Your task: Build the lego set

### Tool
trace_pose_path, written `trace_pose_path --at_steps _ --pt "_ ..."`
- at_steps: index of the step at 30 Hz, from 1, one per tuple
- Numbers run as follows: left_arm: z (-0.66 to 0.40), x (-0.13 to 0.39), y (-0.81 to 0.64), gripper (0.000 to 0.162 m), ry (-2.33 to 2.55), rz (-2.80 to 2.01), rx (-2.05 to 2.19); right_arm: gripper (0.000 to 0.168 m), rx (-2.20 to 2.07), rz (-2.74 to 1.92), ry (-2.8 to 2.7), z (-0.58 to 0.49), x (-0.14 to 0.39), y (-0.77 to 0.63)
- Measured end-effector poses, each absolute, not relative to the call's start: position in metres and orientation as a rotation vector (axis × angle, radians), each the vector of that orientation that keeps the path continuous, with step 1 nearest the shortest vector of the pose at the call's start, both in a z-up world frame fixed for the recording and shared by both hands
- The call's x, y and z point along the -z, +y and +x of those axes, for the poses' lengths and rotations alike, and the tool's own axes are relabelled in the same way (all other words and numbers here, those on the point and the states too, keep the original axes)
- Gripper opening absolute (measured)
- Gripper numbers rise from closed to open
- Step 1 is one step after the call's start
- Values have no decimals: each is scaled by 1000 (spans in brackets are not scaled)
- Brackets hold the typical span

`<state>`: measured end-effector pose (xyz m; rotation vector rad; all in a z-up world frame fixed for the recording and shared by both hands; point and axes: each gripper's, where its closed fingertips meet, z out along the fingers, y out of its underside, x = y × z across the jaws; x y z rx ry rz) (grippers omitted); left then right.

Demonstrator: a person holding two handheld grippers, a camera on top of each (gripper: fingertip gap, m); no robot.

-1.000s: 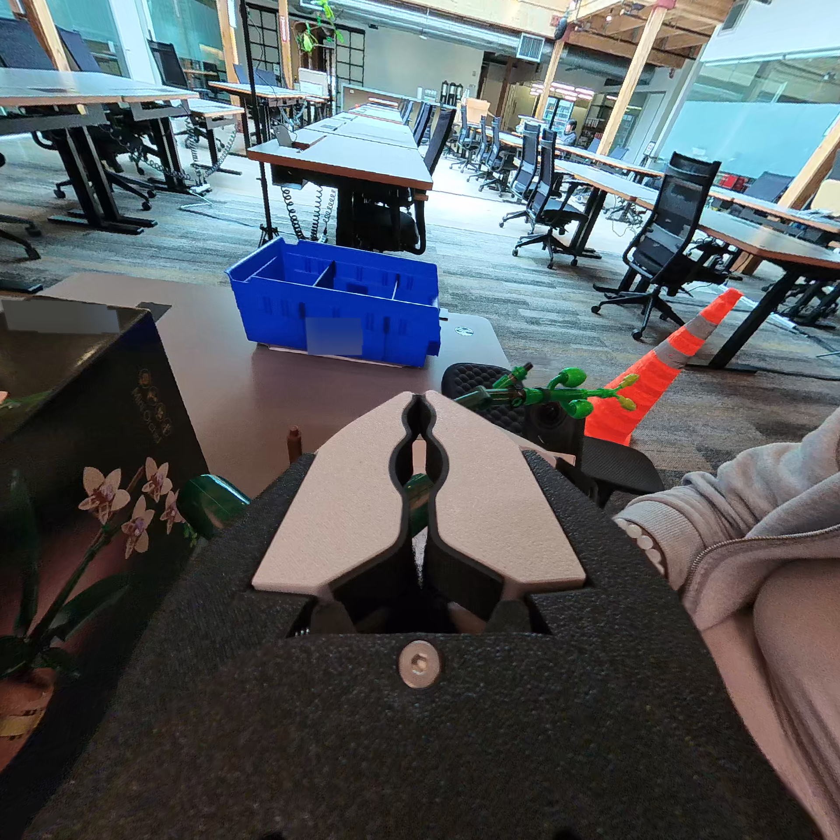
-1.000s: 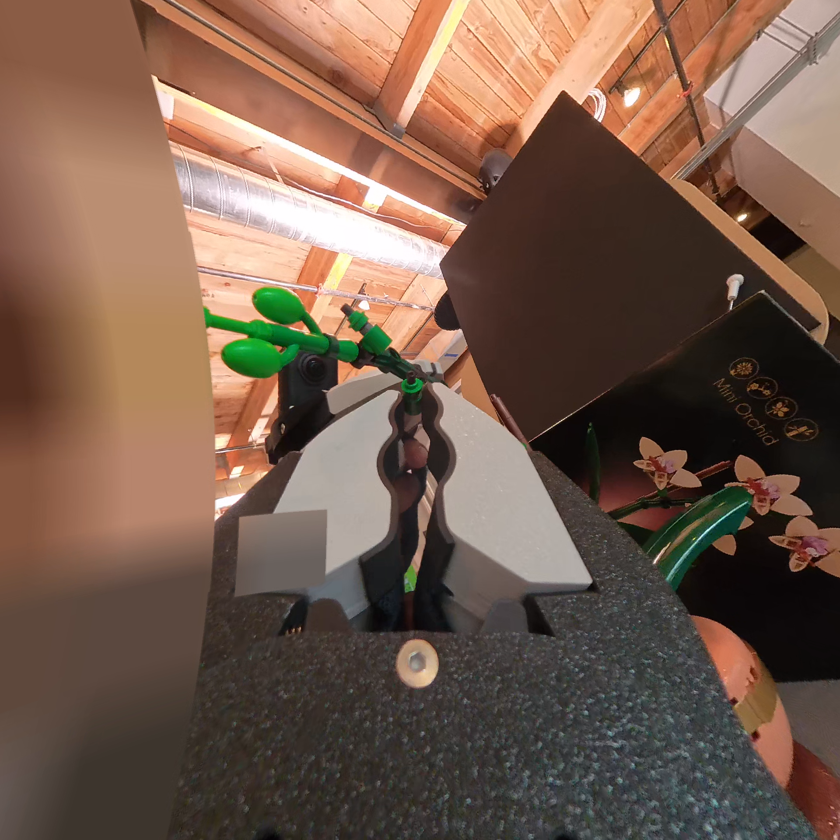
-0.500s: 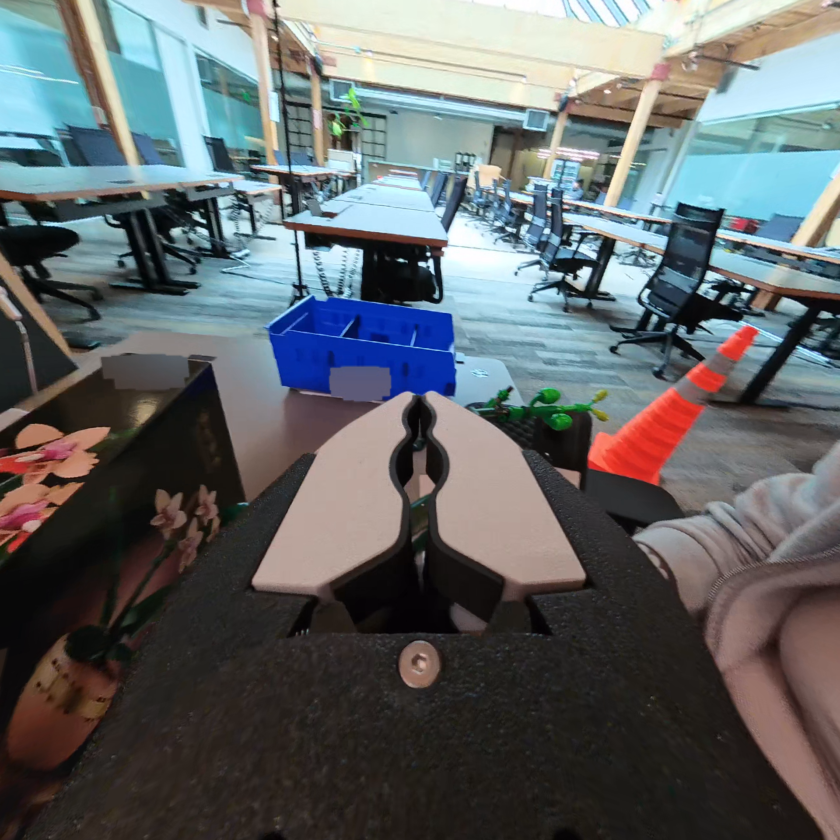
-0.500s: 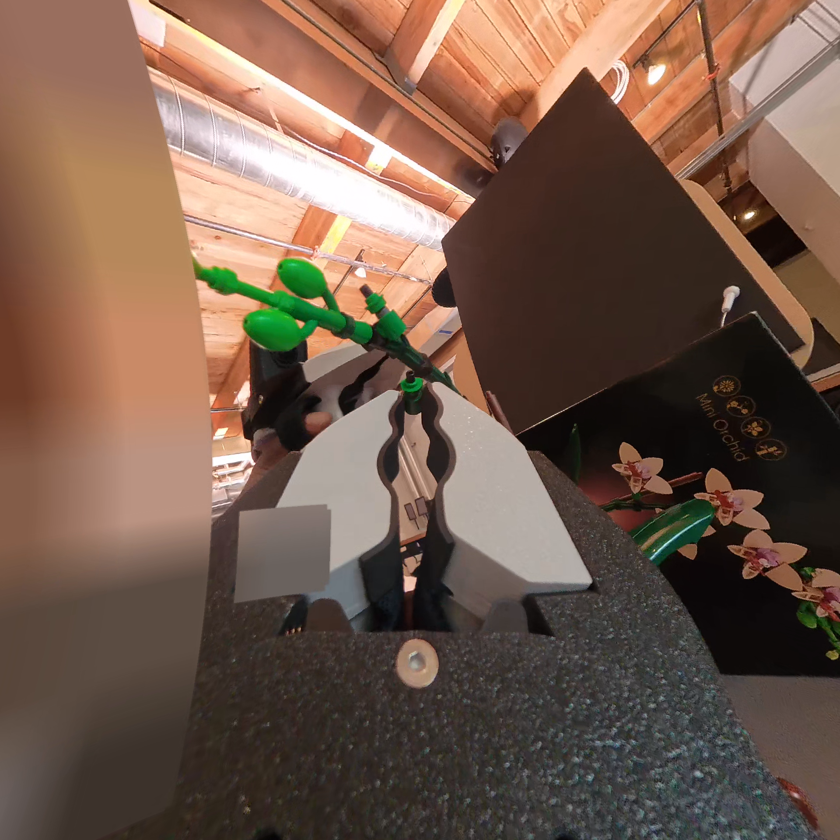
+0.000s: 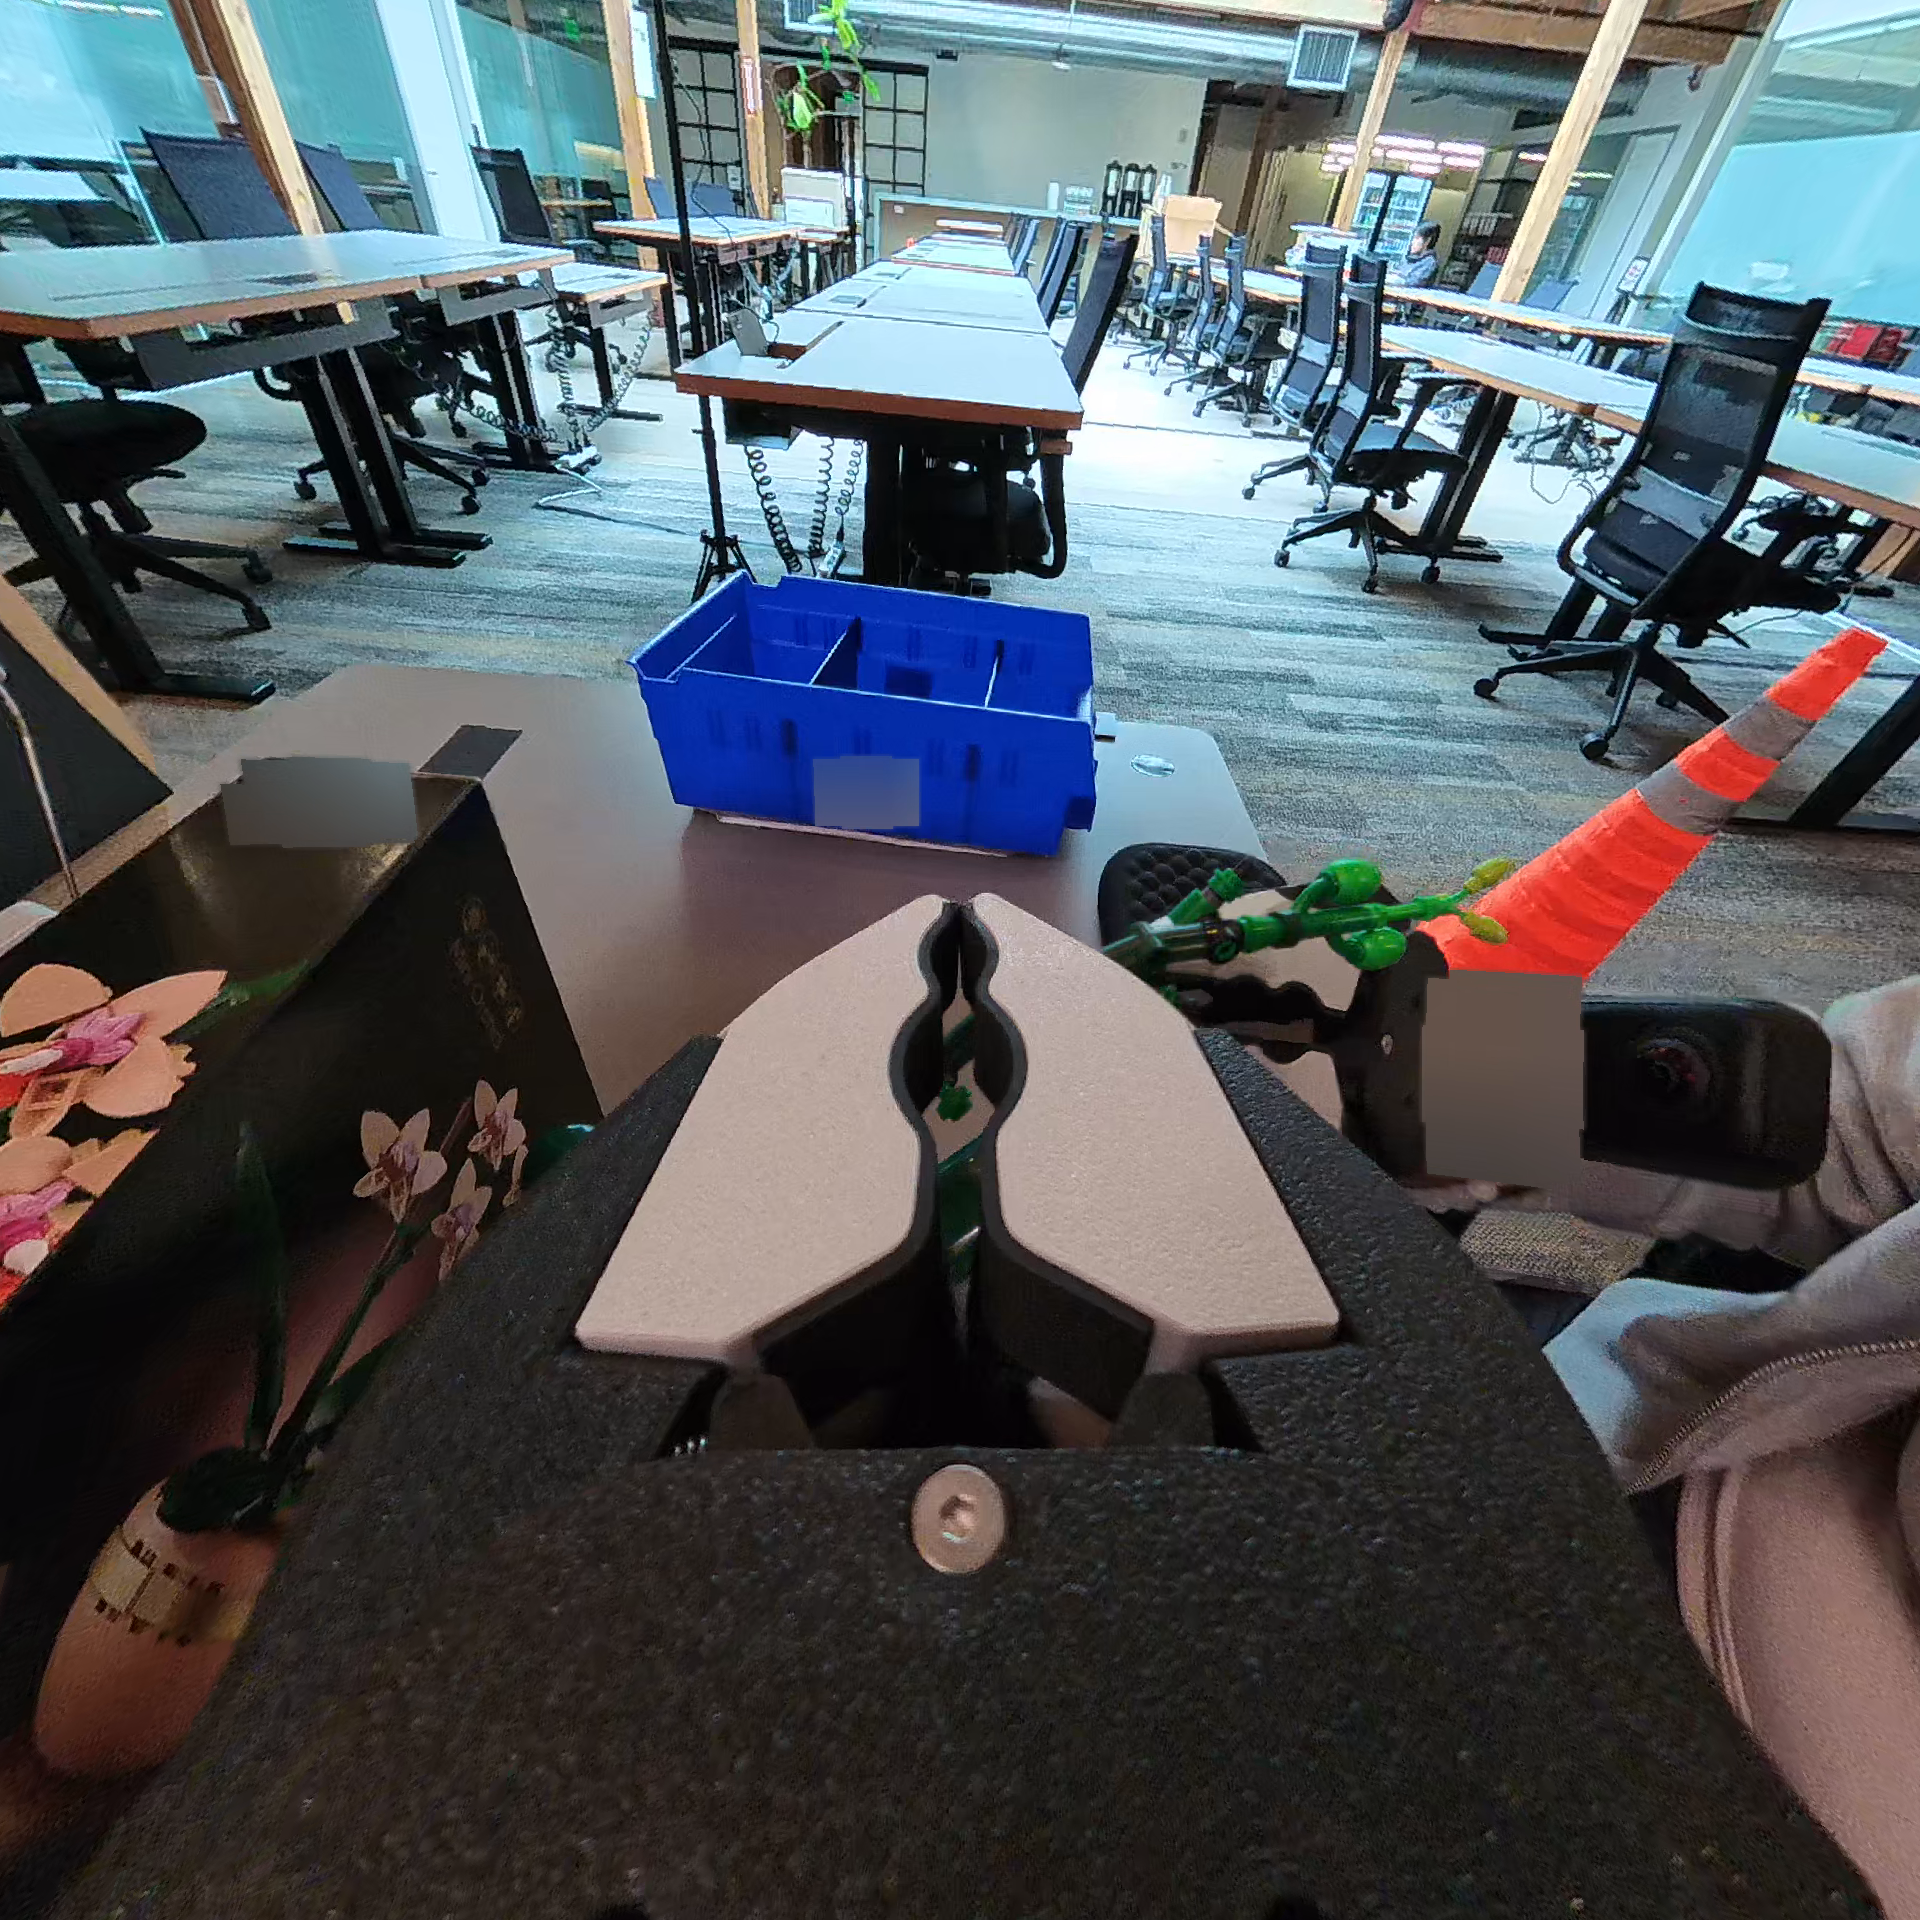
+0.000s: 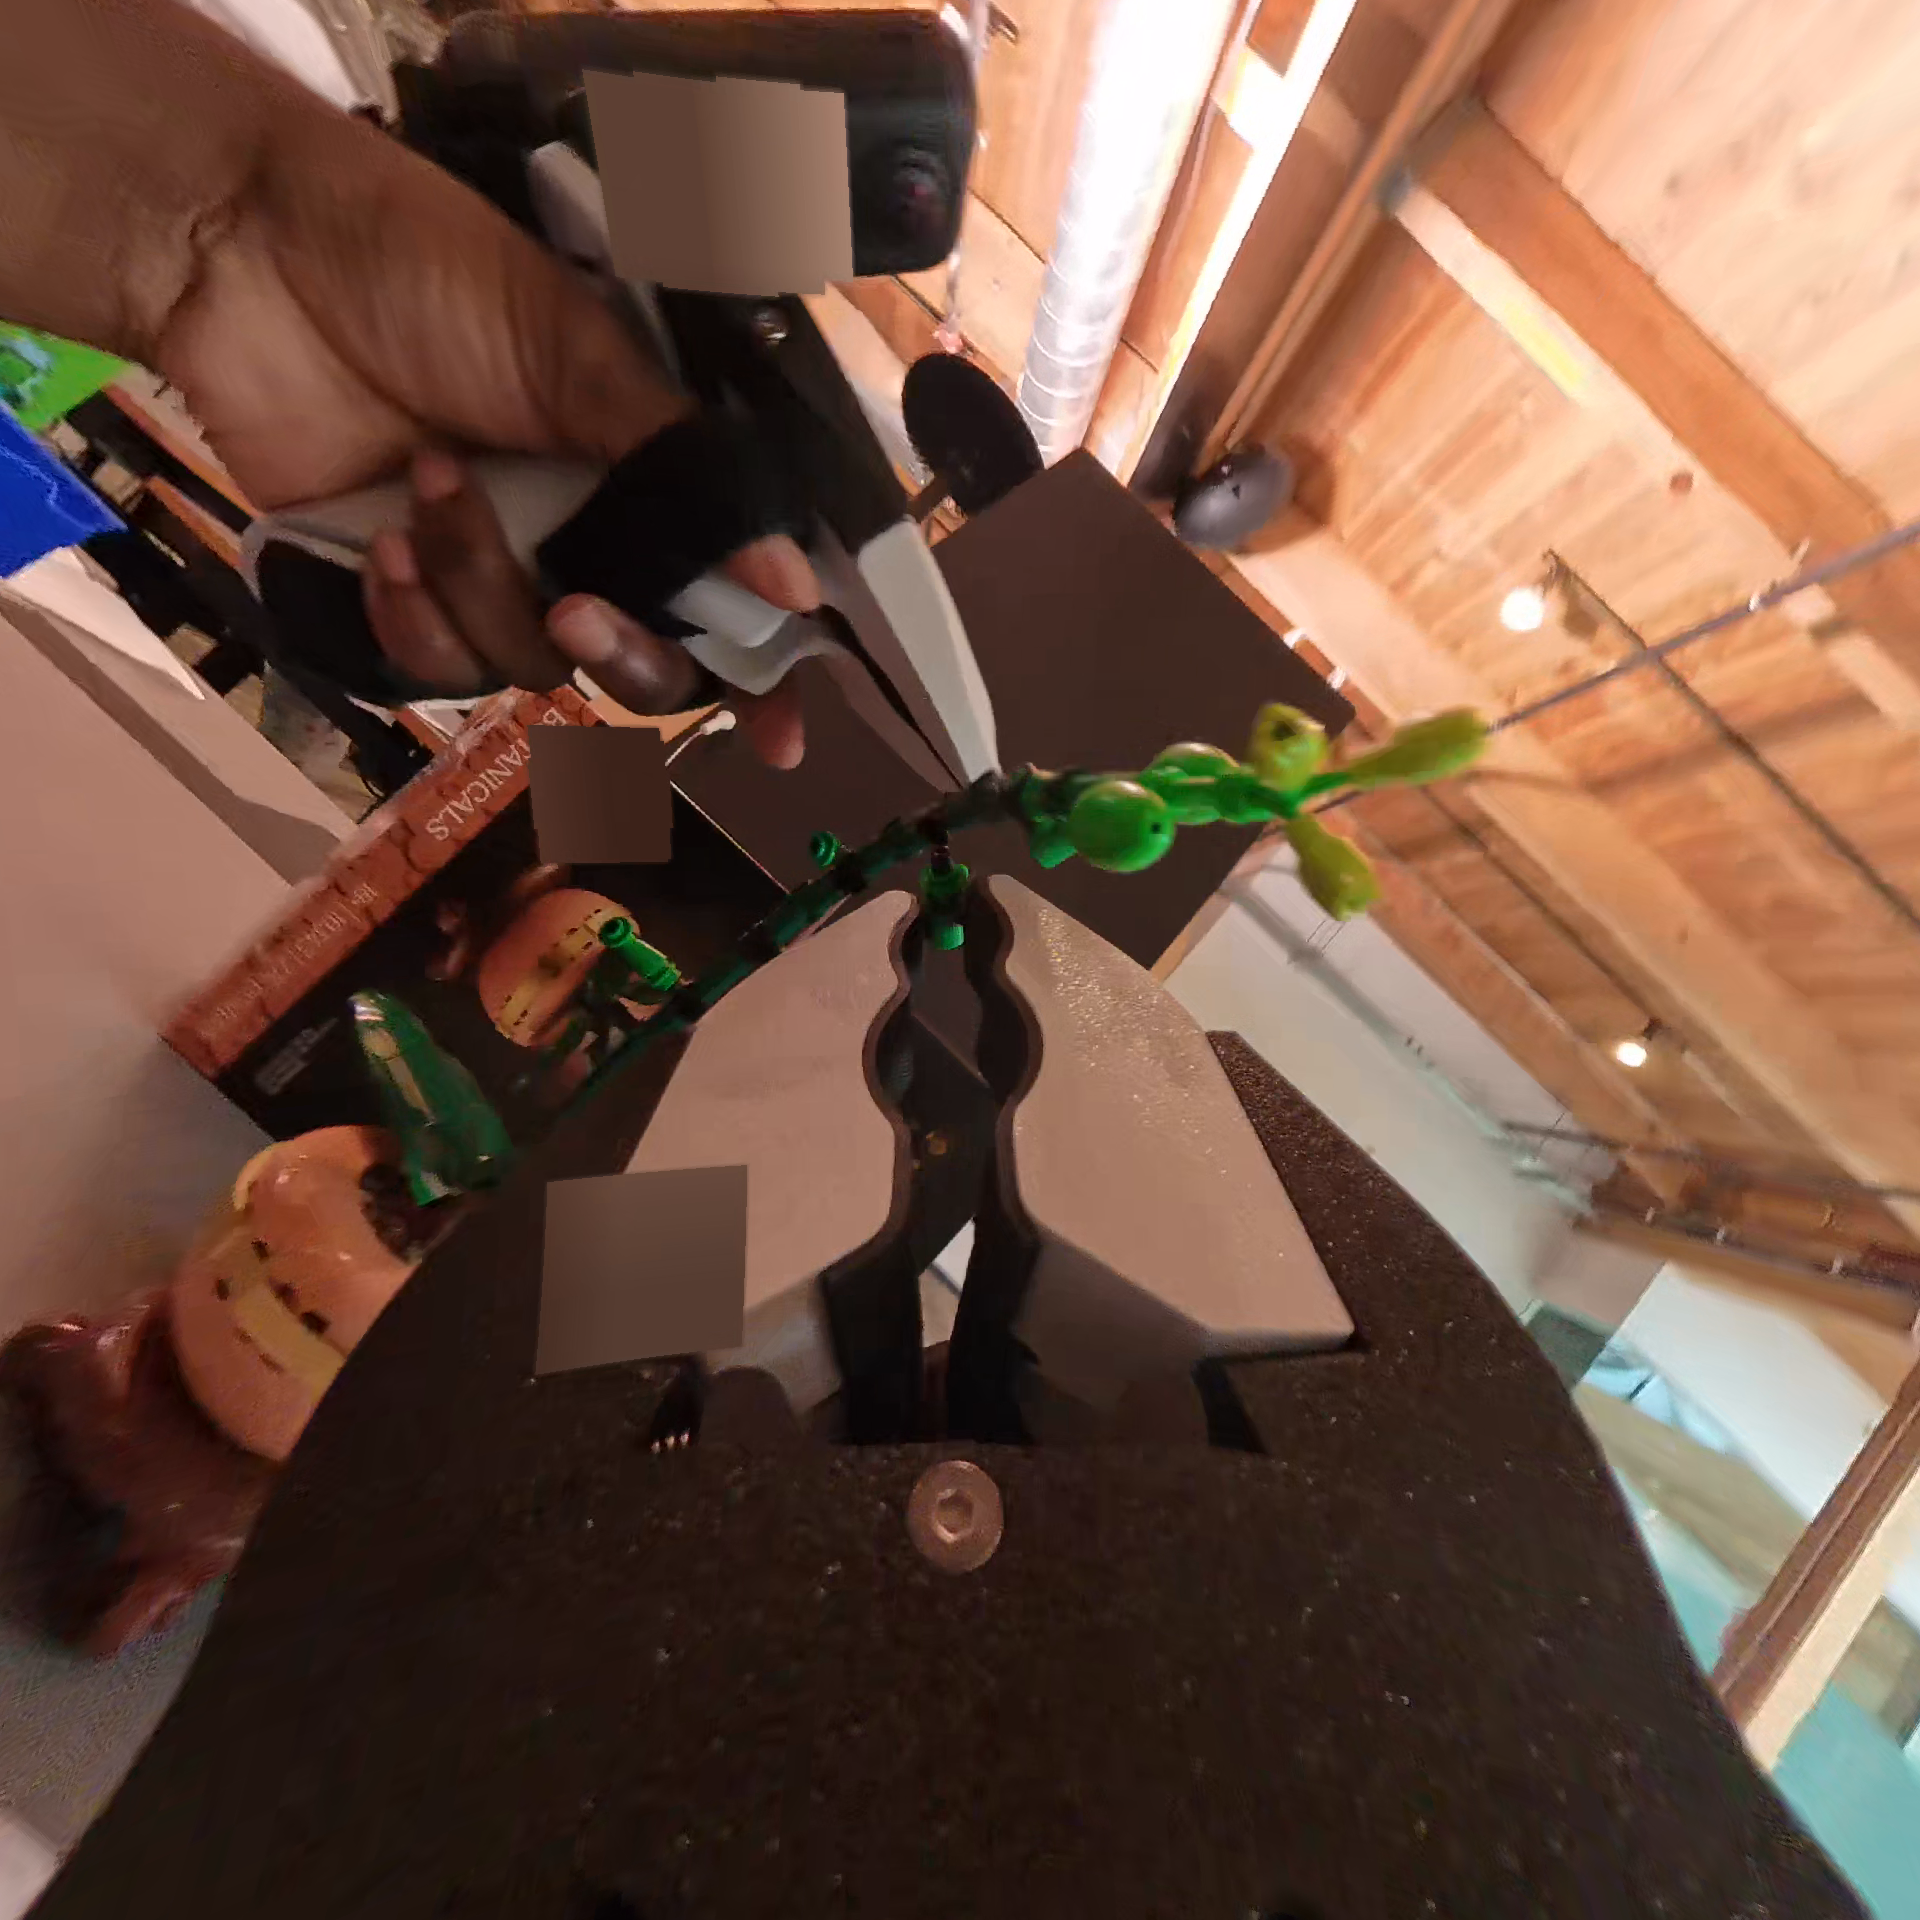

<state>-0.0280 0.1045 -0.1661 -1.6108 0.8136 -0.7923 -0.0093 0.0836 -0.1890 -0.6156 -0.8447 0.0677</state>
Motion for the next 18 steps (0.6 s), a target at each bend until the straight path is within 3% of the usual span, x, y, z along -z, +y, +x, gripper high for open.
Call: trace_pose_path --at_steps 18 --pt "-16 179 105 0 813 -1647 918 9 -120 -649 -688 -22 187 84"
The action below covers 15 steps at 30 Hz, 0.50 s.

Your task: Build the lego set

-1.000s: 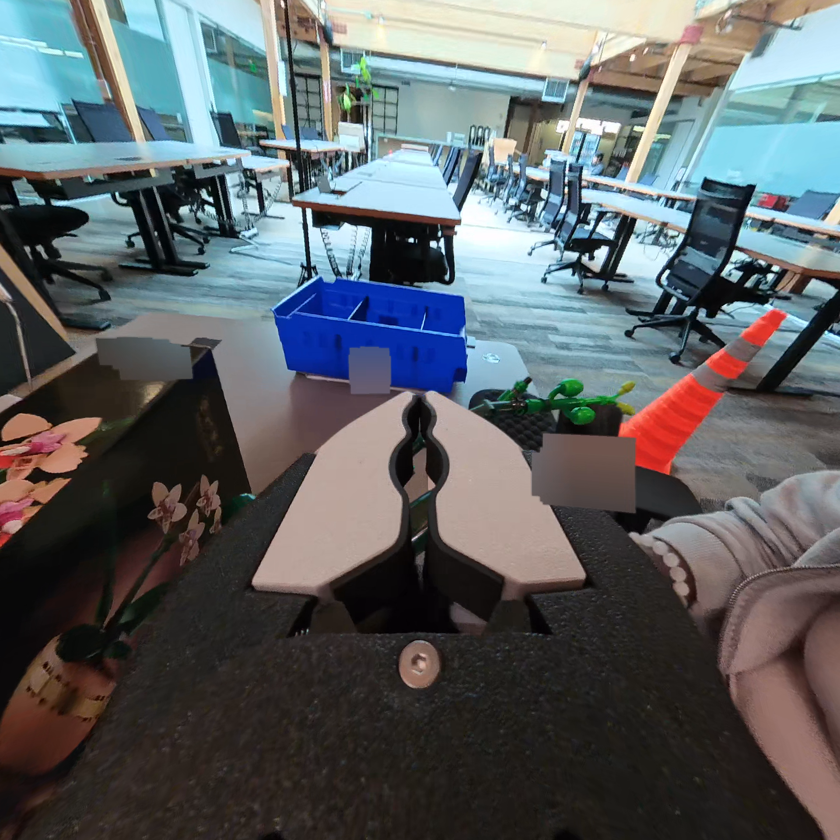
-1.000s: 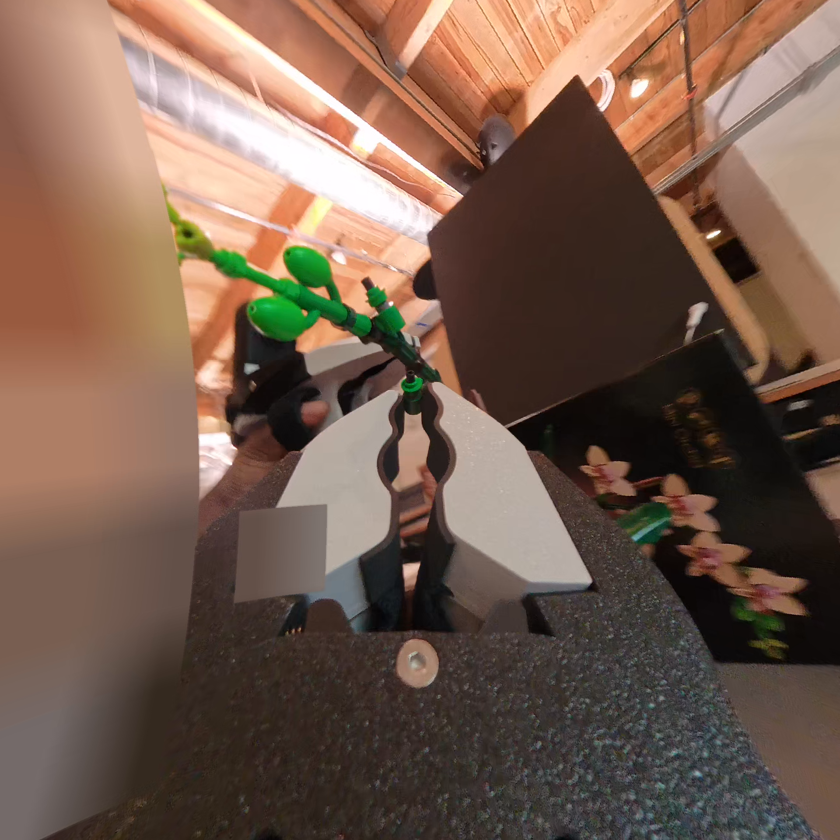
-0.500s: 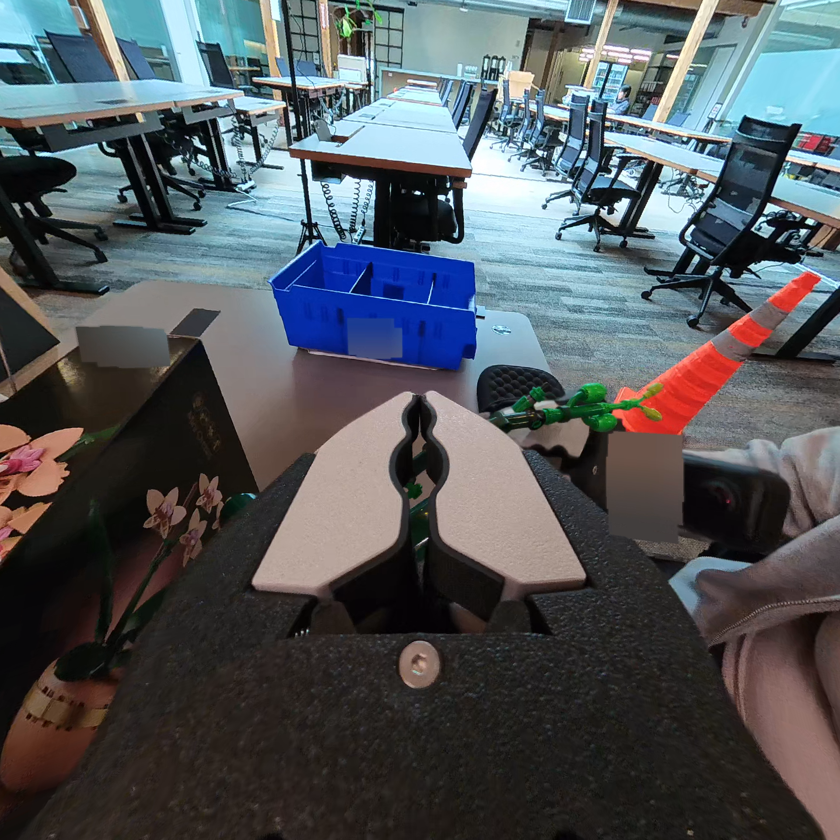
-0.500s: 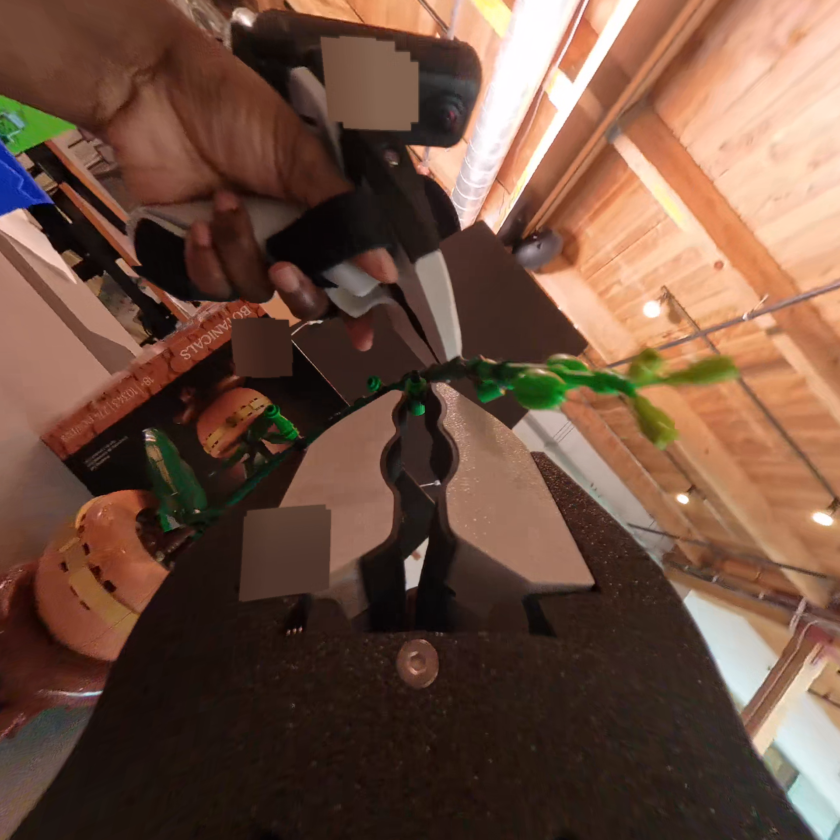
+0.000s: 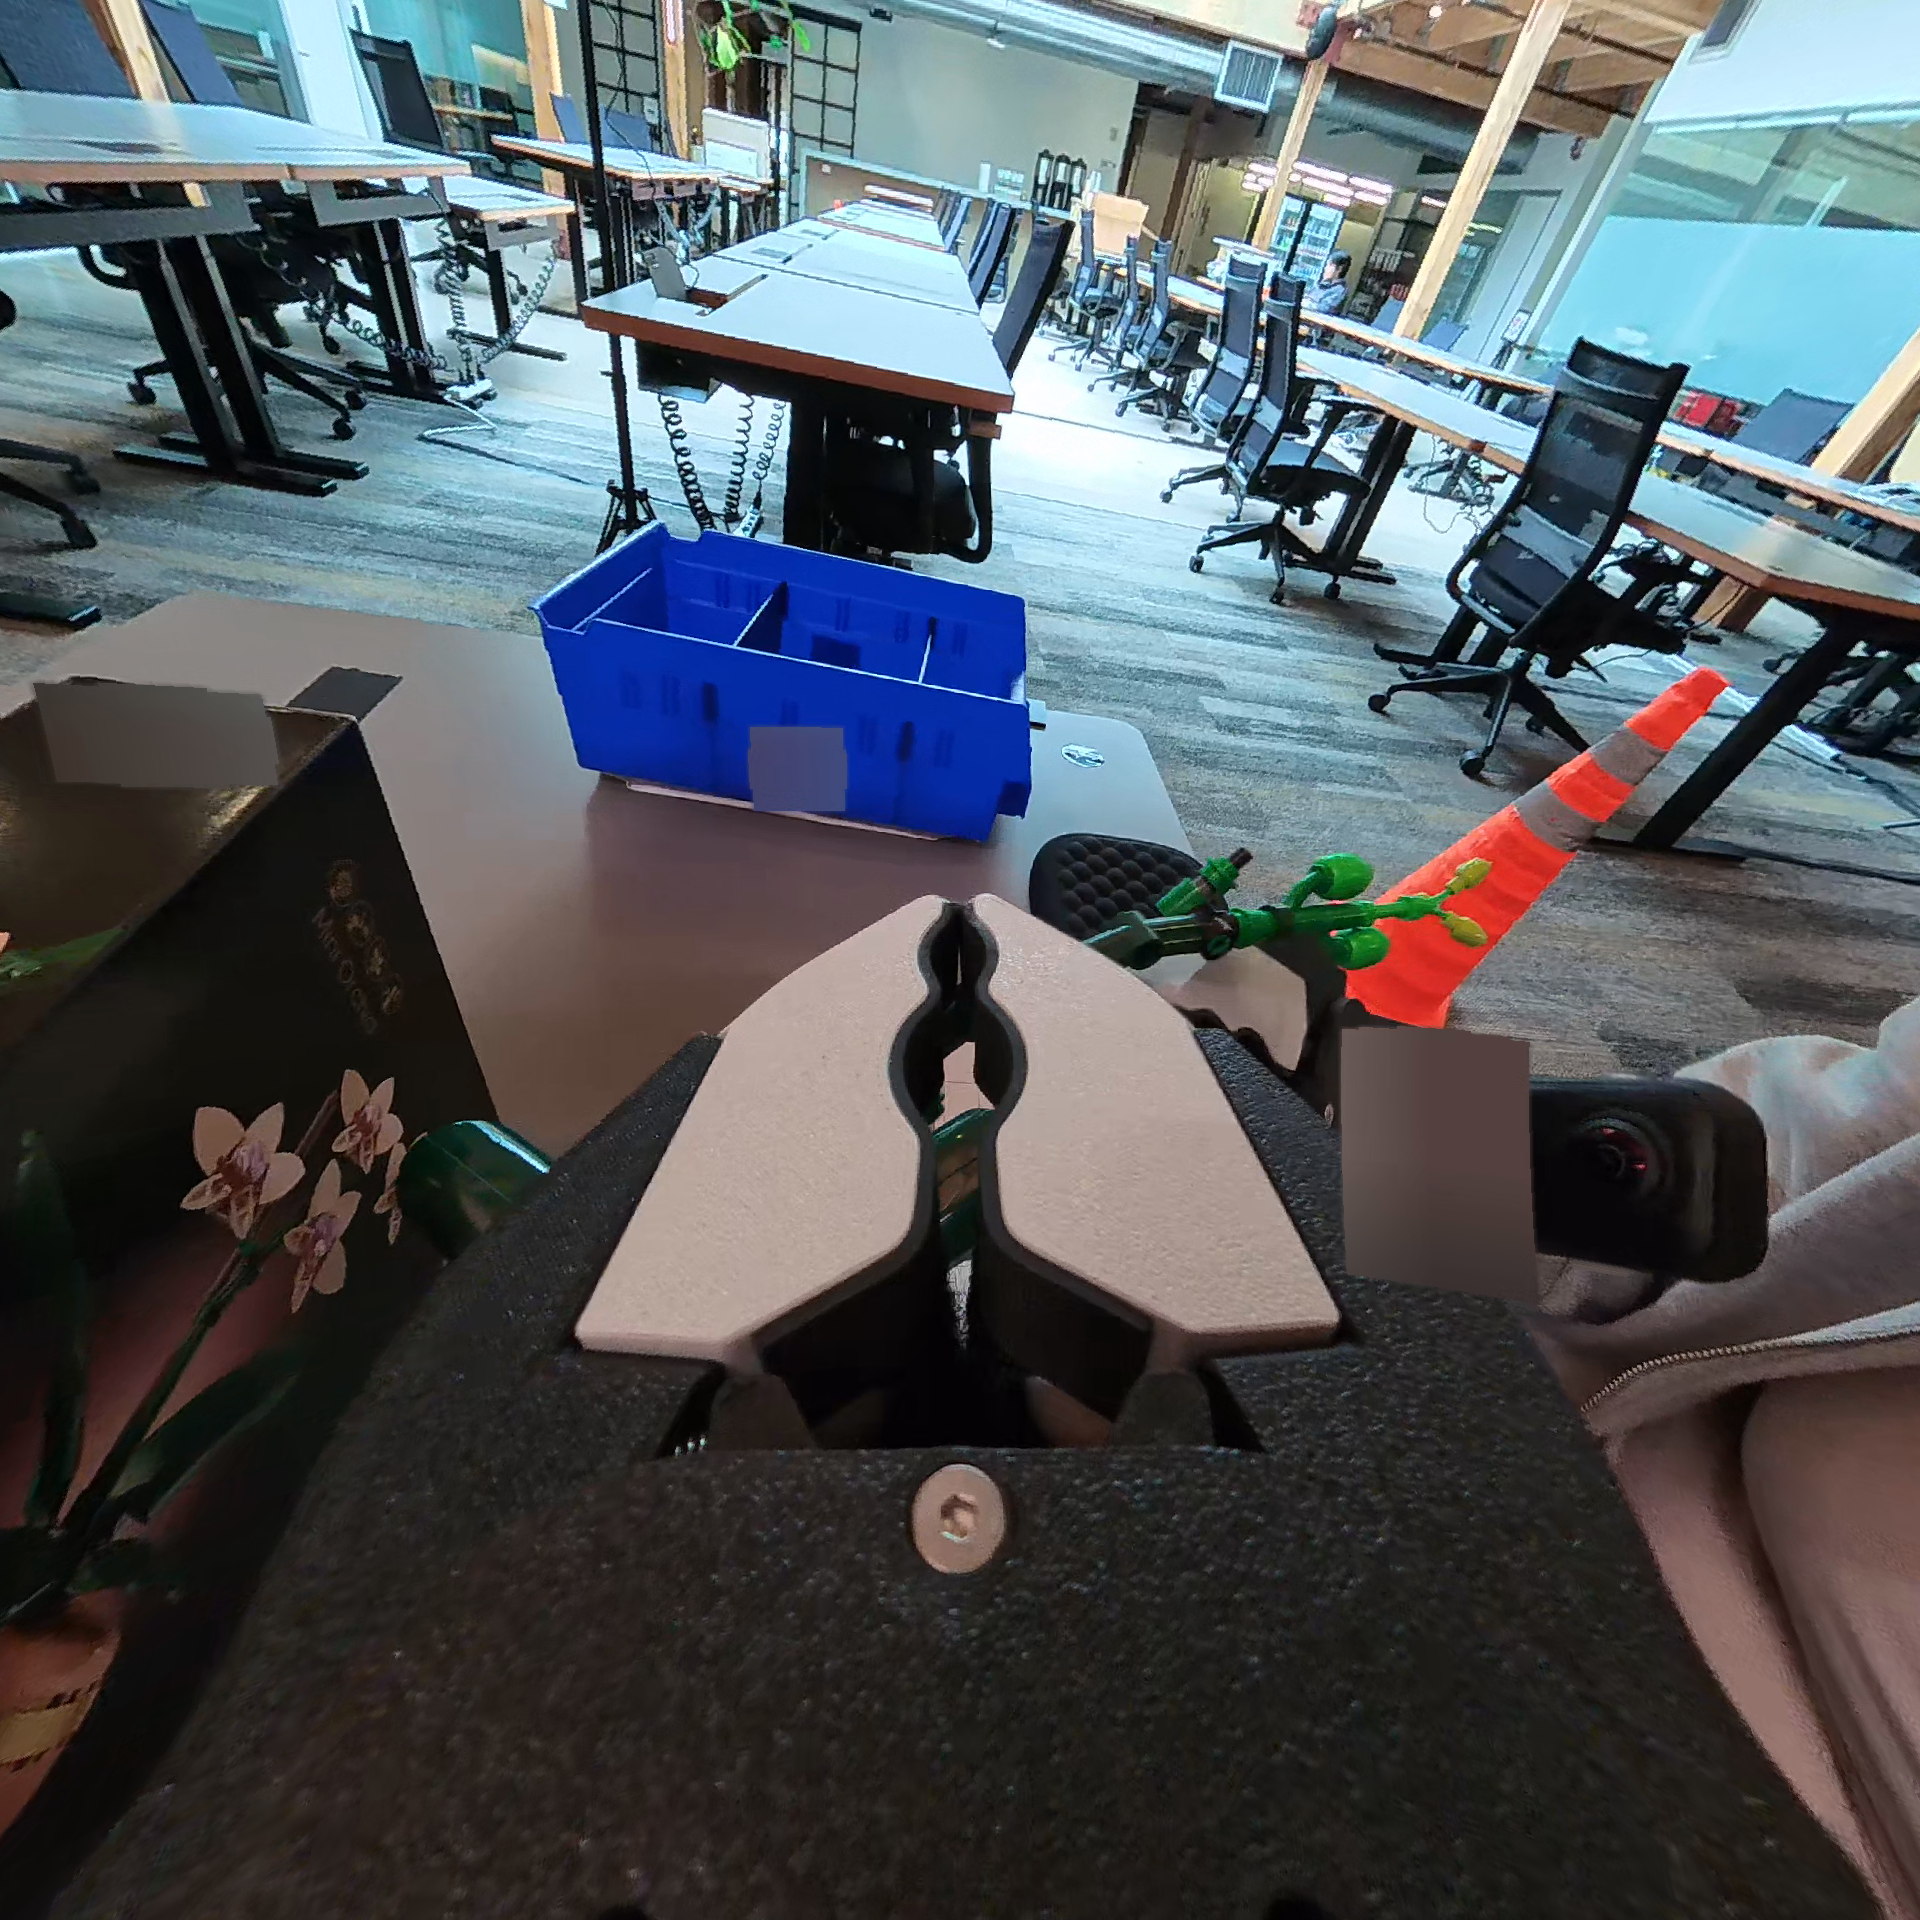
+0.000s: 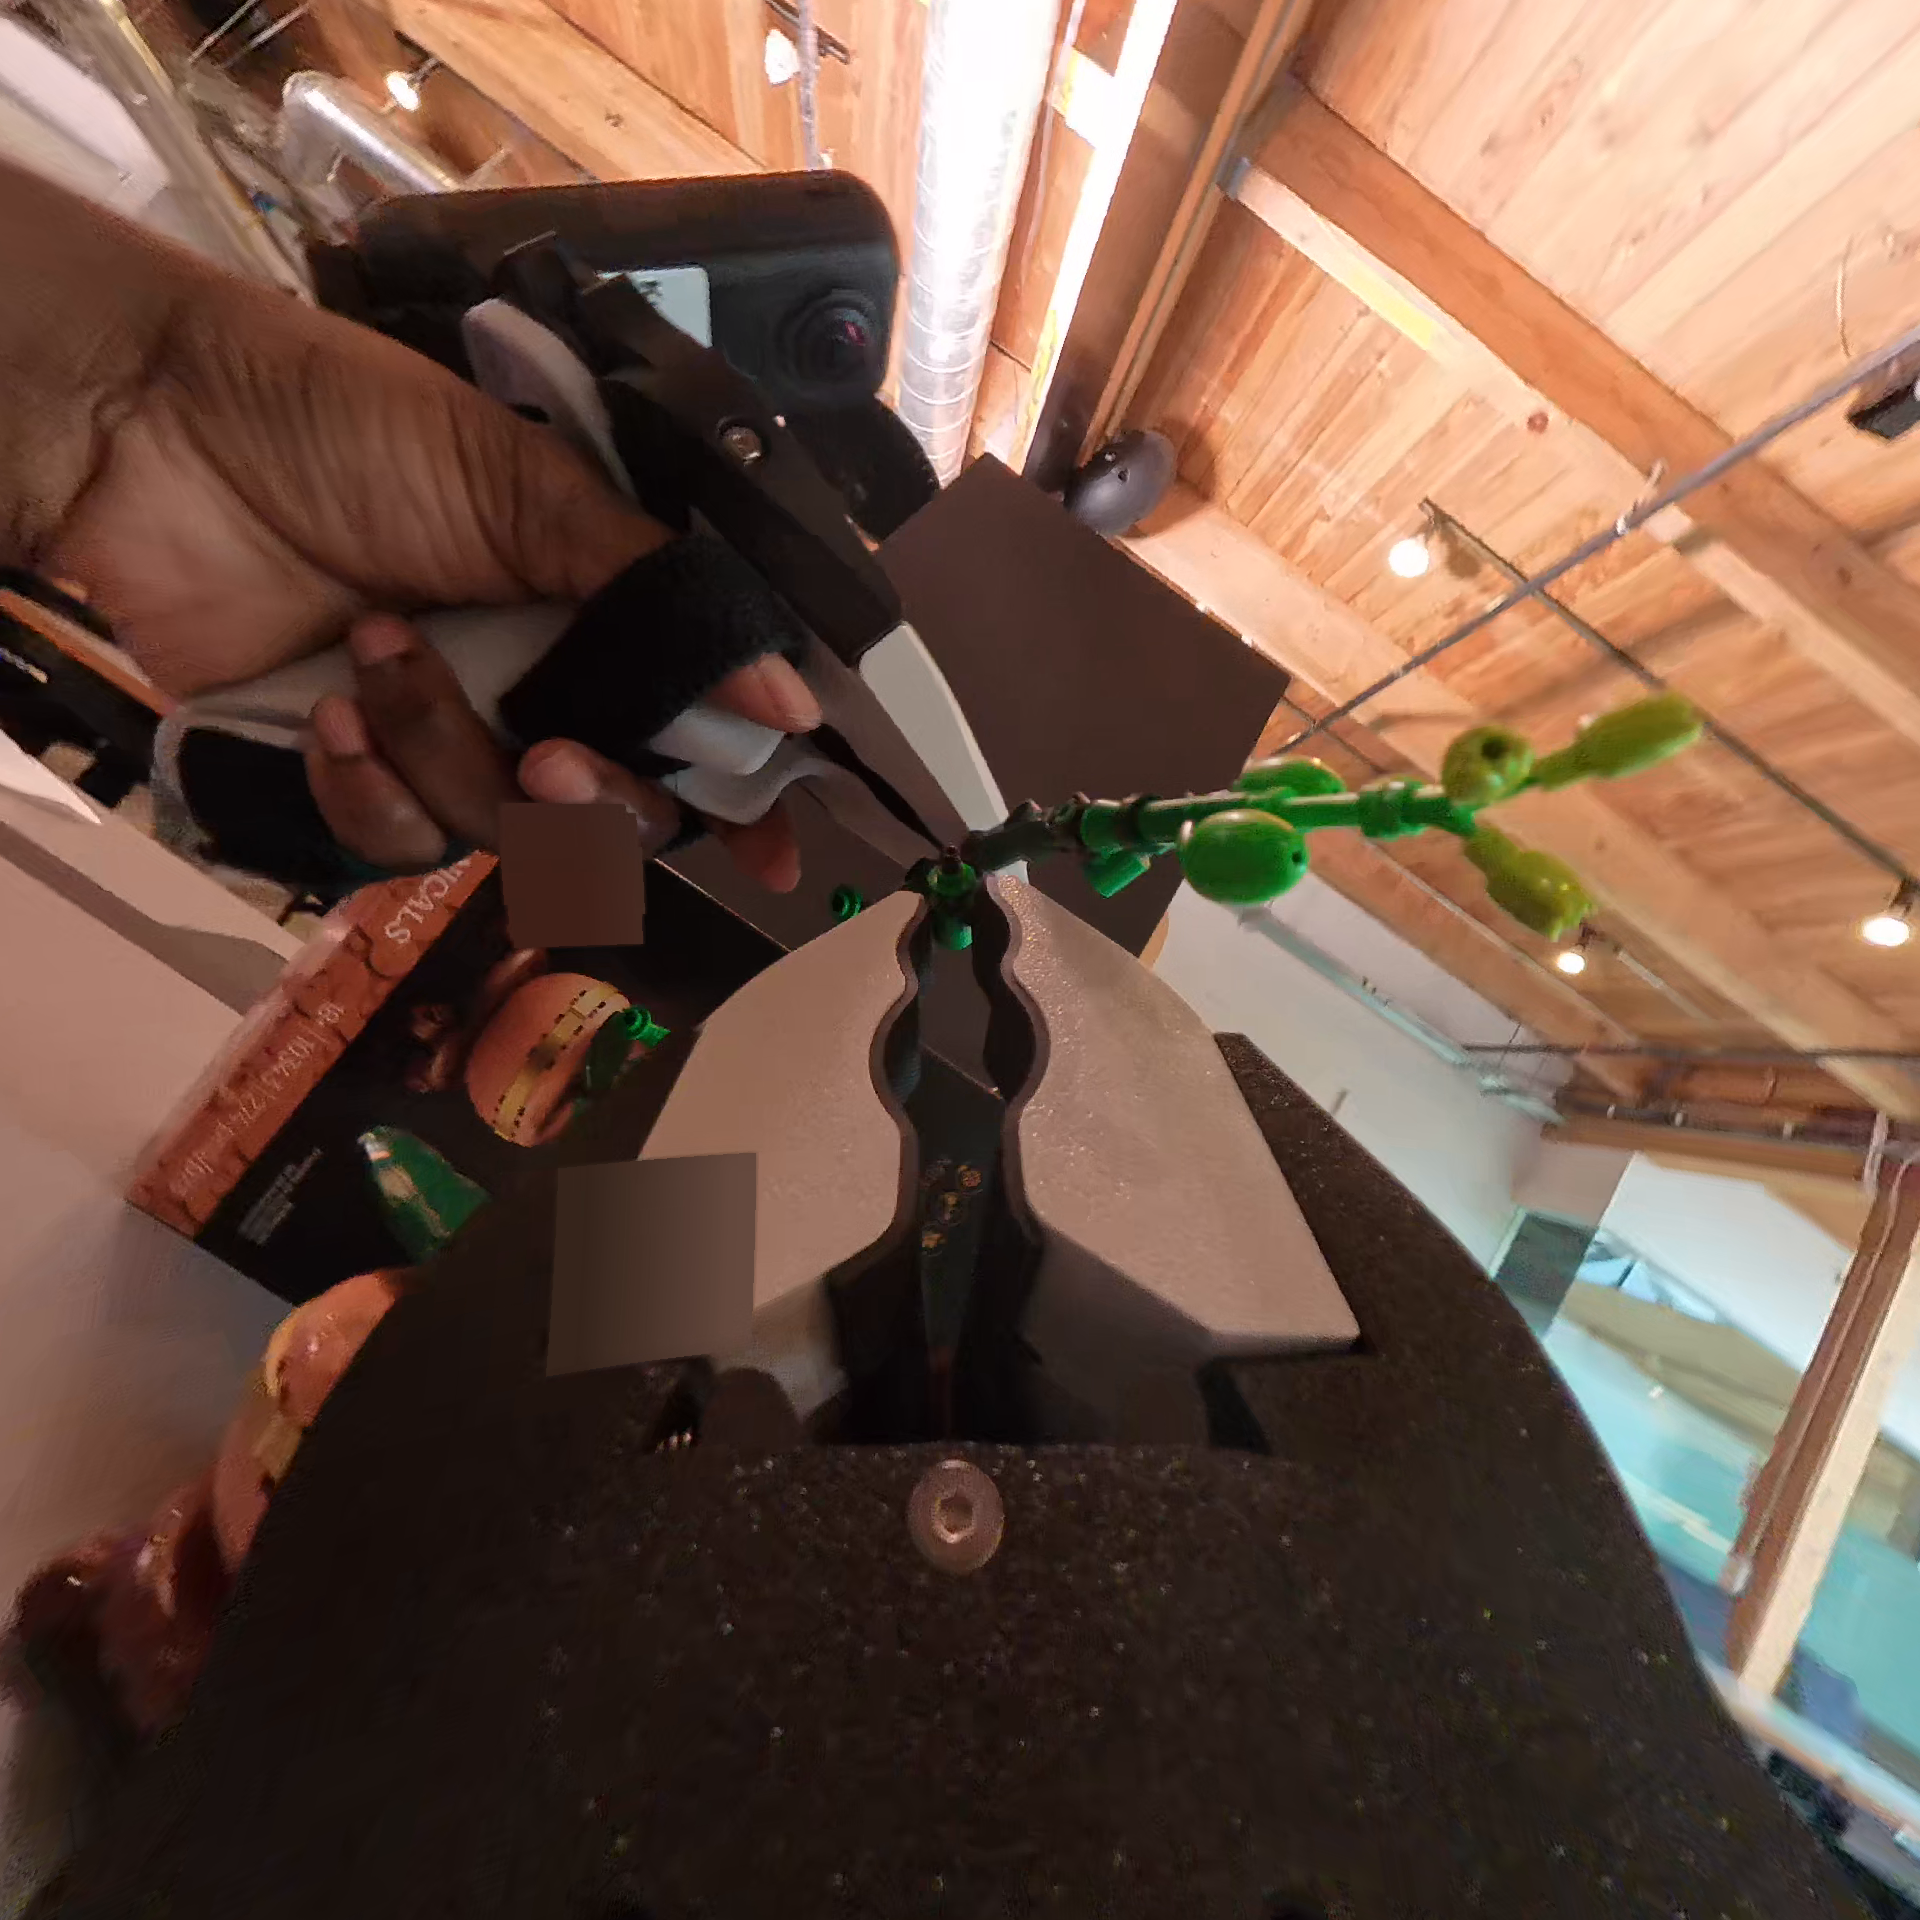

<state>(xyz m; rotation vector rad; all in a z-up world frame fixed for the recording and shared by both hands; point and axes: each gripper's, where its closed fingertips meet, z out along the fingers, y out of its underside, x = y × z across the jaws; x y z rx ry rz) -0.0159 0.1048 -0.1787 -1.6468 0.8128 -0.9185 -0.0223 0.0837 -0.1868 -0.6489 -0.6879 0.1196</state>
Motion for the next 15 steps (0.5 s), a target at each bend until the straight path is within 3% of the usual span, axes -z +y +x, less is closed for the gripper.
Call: trace_pose_path --at_steps 15 --pt "-16 178 108 0 746 -1627 996 7 -290 -740 -555 -24 184 87"
